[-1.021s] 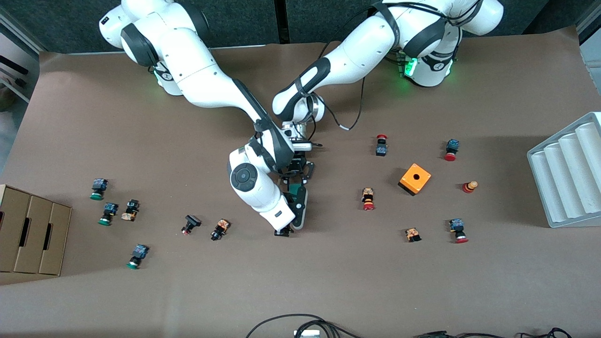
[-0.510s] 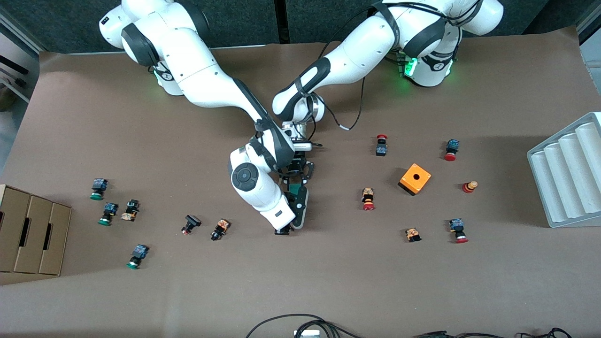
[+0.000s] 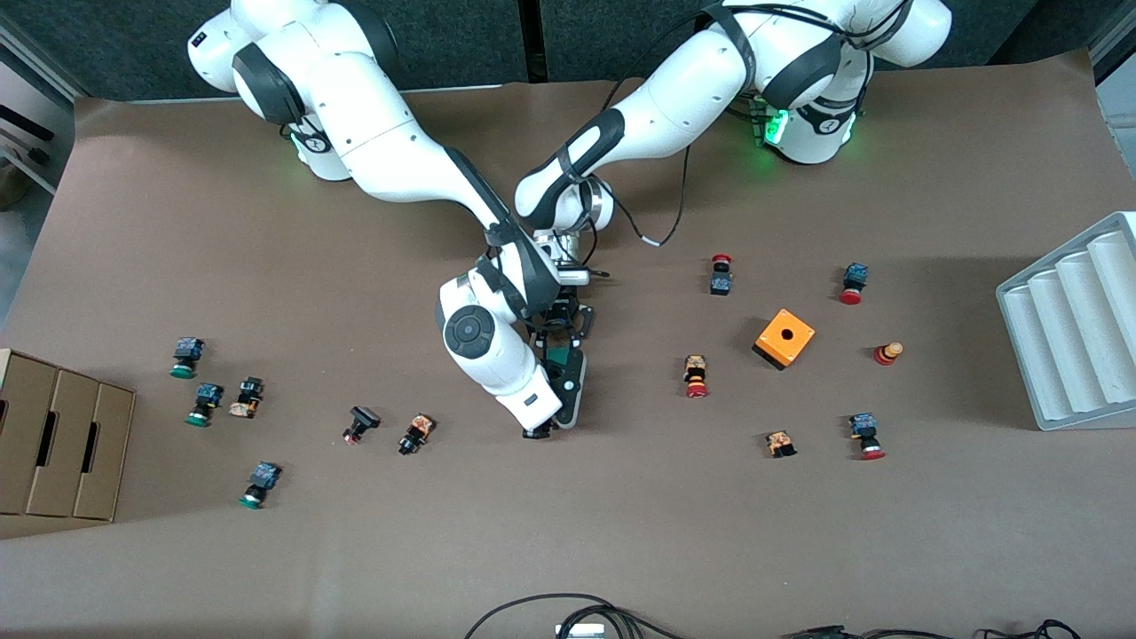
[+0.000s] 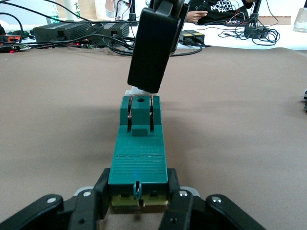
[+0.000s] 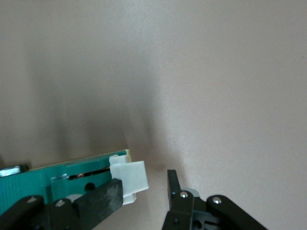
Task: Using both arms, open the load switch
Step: 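Push the white lever along the switch with the right gripper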
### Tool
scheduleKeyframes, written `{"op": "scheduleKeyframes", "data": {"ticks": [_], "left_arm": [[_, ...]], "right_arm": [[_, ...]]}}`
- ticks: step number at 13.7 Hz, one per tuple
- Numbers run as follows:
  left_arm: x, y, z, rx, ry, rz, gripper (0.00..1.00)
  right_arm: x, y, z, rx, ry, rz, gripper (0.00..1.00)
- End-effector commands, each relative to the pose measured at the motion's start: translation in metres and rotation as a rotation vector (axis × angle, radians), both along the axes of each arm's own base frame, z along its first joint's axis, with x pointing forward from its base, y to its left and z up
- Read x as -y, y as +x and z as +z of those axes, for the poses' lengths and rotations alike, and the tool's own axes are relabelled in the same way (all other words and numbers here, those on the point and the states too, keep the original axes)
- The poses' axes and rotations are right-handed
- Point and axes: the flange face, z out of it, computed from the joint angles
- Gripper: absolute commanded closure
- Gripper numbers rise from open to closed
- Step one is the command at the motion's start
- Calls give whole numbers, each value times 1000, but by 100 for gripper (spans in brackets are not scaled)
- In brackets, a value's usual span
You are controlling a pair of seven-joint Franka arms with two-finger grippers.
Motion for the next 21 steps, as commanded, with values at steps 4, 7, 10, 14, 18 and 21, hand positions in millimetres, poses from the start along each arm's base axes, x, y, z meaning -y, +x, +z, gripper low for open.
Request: {"op": "scheduleKeyframes", "data": {"ticks": [4, 7, 10, 14, 18, 21], "left_arm": [[0, -6, -8, 16, -3, -8, 53], [-1, -5, -8, 16, -3, -7, 53], [-1, -5, -8, 16, -3, -7, 53], [-1, -5, -7, 16, -3, -7, 54], [-1, -5, -8, 16, -3, -7, 54], [-1, -5, -8, 15, -3, -8, 54]], "right_arm": [[-12, -12, -8, -1, 16, -3, 63], [-10, -13, -10, -6, 13, -5, 63], [-8, -14, -12, -13, 9, -8, 67], [-7, -16, -13, -22, 4, -5, 71], [-9, -17, -12, -24, 4, -4, 72], [-6, -19, -18, -36, -3, -13, 72]]}}
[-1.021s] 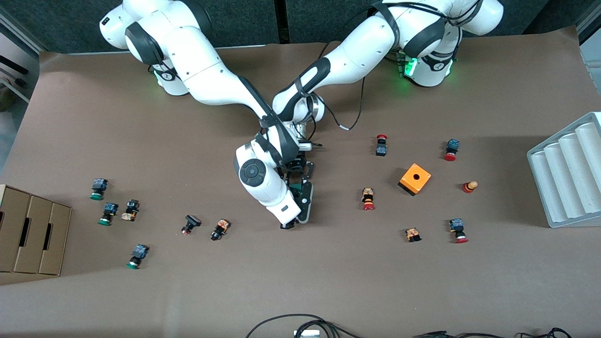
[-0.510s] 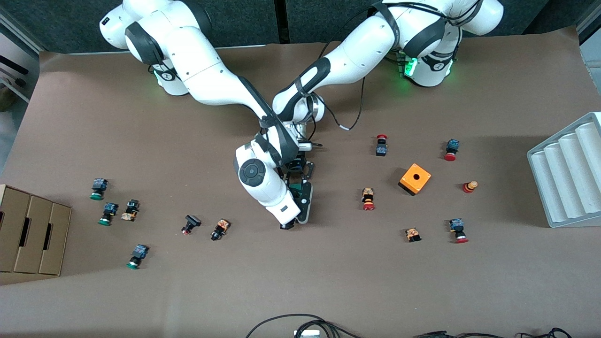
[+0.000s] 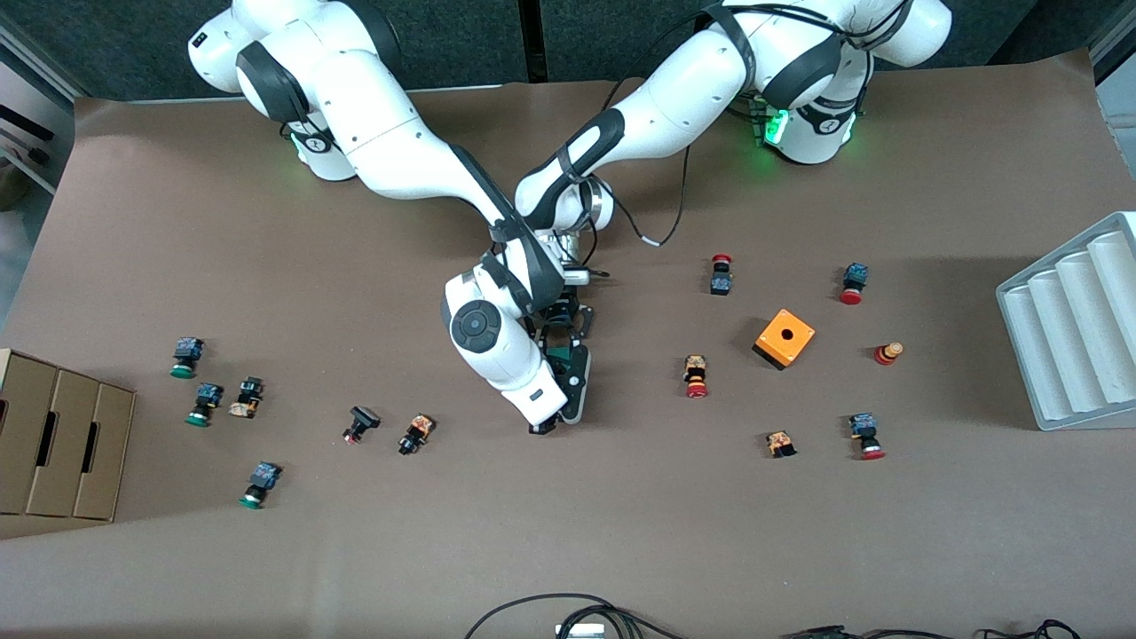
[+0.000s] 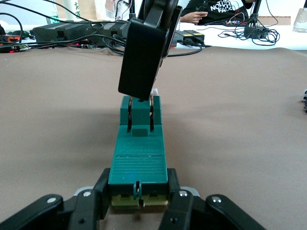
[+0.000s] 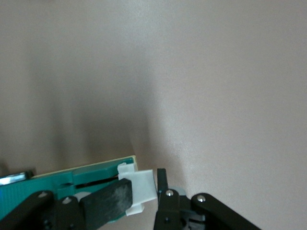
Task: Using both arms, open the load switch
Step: 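Push the white lever along the switch with the right gripper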
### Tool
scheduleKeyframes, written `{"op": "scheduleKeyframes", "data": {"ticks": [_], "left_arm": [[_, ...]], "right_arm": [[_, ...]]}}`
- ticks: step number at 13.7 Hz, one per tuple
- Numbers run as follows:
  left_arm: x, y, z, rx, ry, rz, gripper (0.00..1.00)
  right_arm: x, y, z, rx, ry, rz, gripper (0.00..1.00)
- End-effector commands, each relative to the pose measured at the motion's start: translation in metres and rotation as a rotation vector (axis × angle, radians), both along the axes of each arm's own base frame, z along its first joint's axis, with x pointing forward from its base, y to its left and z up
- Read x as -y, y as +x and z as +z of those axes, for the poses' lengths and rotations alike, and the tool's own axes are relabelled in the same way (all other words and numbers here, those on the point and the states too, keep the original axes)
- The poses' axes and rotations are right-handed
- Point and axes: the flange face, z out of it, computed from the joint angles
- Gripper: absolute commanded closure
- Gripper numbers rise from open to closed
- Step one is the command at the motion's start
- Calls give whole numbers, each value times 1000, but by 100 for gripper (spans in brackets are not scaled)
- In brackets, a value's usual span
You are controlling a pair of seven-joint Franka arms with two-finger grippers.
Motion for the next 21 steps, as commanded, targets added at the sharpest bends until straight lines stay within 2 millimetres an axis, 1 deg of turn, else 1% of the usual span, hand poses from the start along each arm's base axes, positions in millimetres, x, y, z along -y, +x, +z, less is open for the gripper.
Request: {"op": "scheduleKeyframes", "data": {"ticks": [1, 3, 5, 9, 12, 17, 21], "left_arm": [[-1, -5, -7, 15, -4, -7, 54], [-1, -5, -7, 14, -3, -7, 54], [-1, -5, -7, 15, -4, -7, 54], [-1, -4, -7, 15, -4, -6, 54], [-1, -4, -7, 15, -4, -6, 54], [-1, -4, -7, 15, -4, -6, 54], [-1, -4, -7, 15, -4, -6, 54]], "right_arm": [[2, -14, -18, -49, -6, -21, 72], [1, -14, -15, -47, -4, -19, 72], [2, -16, -17, -55, -8, -18, 72], [0, -18, -8, -76, -9, -13, 72], [2, -18, -8, -86, -11, -16, 72], [1, -20, 1, -101, -11, -10, 72], [0, -20, 3, -101, -8, -10, 72]]}}
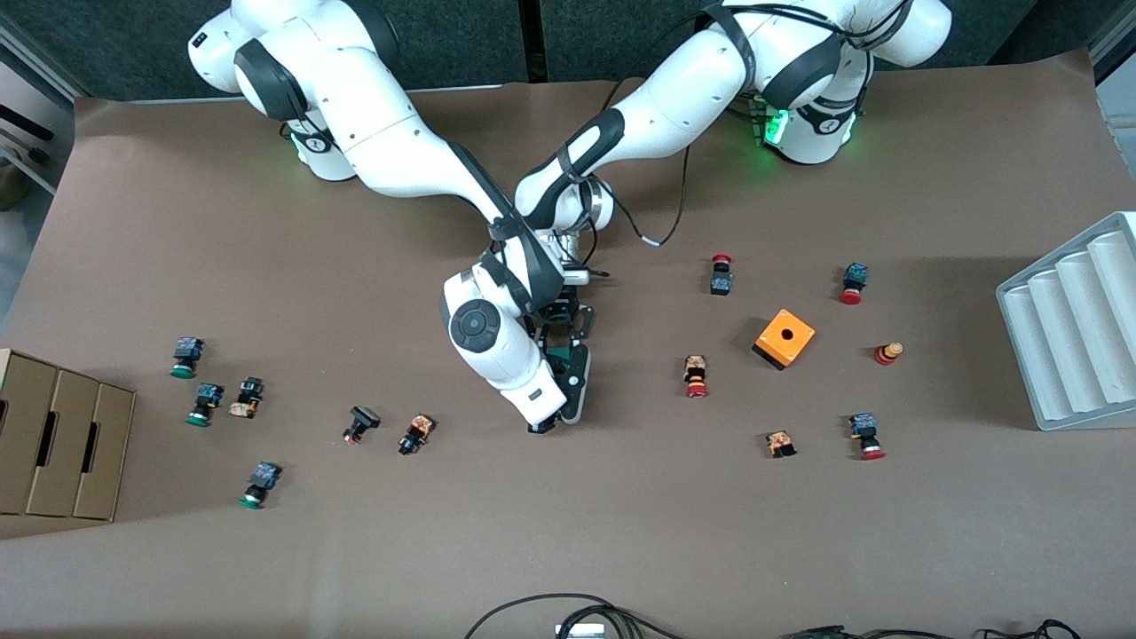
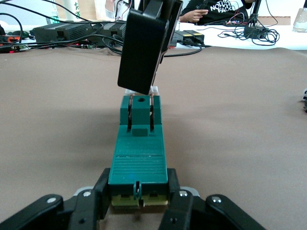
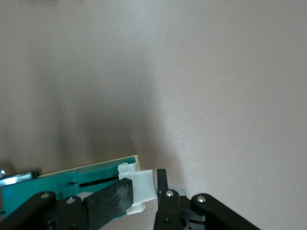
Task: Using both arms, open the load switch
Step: 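Push the white lever along the switch with the right gripper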
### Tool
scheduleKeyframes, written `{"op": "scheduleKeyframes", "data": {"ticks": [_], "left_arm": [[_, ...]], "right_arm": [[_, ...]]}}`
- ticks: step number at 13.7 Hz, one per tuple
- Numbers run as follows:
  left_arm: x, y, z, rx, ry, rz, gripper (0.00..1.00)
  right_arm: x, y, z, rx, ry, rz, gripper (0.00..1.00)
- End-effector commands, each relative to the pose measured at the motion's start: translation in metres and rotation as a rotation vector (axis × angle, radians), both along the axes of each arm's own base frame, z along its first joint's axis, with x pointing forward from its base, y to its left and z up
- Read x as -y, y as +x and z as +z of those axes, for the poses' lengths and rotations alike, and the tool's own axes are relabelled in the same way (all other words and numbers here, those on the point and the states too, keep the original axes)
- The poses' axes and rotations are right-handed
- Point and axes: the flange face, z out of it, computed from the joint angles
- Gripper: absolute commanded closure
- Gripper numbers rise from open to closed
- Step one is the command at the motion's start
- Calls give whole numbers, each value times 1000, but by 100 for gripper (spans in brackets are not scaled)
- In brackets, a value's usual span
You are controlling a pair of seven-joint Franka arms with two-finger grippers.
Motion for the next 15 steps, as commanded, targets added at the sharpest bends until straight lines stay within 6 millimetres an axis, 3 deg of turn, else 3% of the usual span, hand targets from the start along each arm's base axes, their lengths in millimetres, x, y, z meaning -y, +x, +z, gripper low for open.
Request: {"op": "scheduleKeyframes", "data": {"ticks": [1, 15], "left_arm": [[-1, -4, -6, 14, -5, -5, 54], [-1, -3, -5, 16, -2, -7, 54]], "right_arm": [[0, -19, -1, -86, -7, 1, 72], [2, -25, 15, -119, -9, 10, 72]]}}
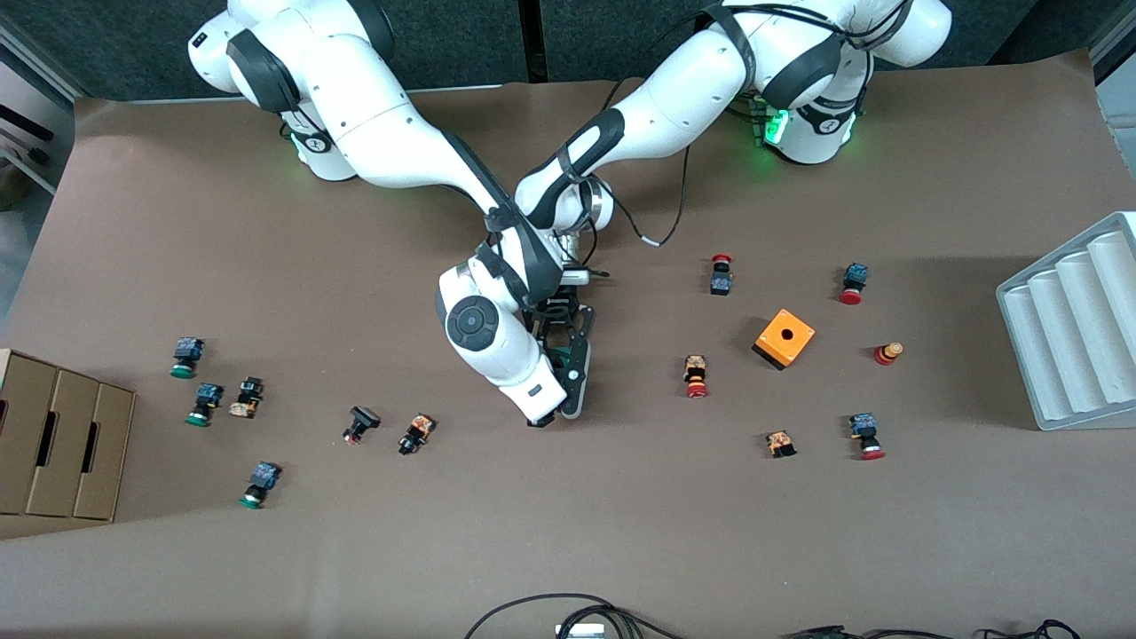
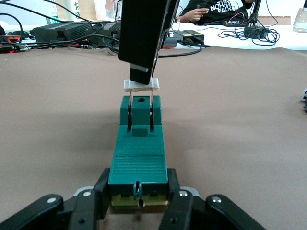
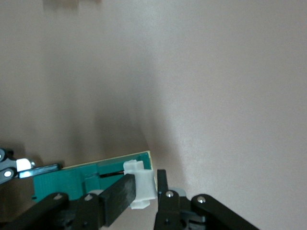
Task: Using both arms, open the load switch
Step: 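Push the white lever along the switch with the right gripper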
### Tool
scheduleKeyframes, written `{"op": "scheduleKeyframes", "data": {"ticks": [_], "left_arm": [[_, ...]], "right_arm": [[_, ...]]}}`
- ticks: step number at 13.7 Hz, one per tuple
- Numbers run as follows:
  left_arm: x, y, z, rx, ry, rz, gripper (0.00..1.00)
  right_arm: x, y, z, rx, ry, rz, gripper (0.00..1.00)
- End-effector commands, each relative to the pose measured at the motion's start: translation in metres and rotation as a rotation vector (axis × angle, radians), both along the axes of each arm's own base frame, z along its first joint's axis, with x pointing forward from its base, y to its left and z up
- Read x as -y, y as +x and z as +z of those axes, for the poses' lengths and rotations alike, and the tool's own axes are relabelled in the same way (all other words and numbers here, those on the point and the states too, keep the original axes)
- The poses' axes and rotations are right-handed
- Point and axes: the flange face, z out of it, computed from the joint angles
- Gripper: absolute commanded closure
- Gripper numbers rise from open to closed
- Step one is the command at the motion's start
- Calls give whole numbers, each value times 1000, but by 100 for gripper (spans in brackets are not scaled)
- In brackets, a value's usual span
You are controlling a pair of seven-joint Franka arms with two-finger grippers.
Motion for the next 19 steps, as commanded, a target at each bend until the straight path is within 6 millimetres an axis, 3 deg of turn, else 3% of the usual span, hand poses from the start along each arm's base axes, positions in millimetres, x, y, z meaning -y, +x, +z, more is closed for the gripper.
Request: {"op": "scheduleKeyframes", "data": {"ticks": [1, 19], "left_arm": [[-1, -3, -5, 15, -2, -7, 54], [-1, -3, -5, 14, -2, -6, 54]], "right_arm": [[1, -21, -5, -76, -6, -2, 72], [1, -31, 17, -106, -3, 13, 72]]}}
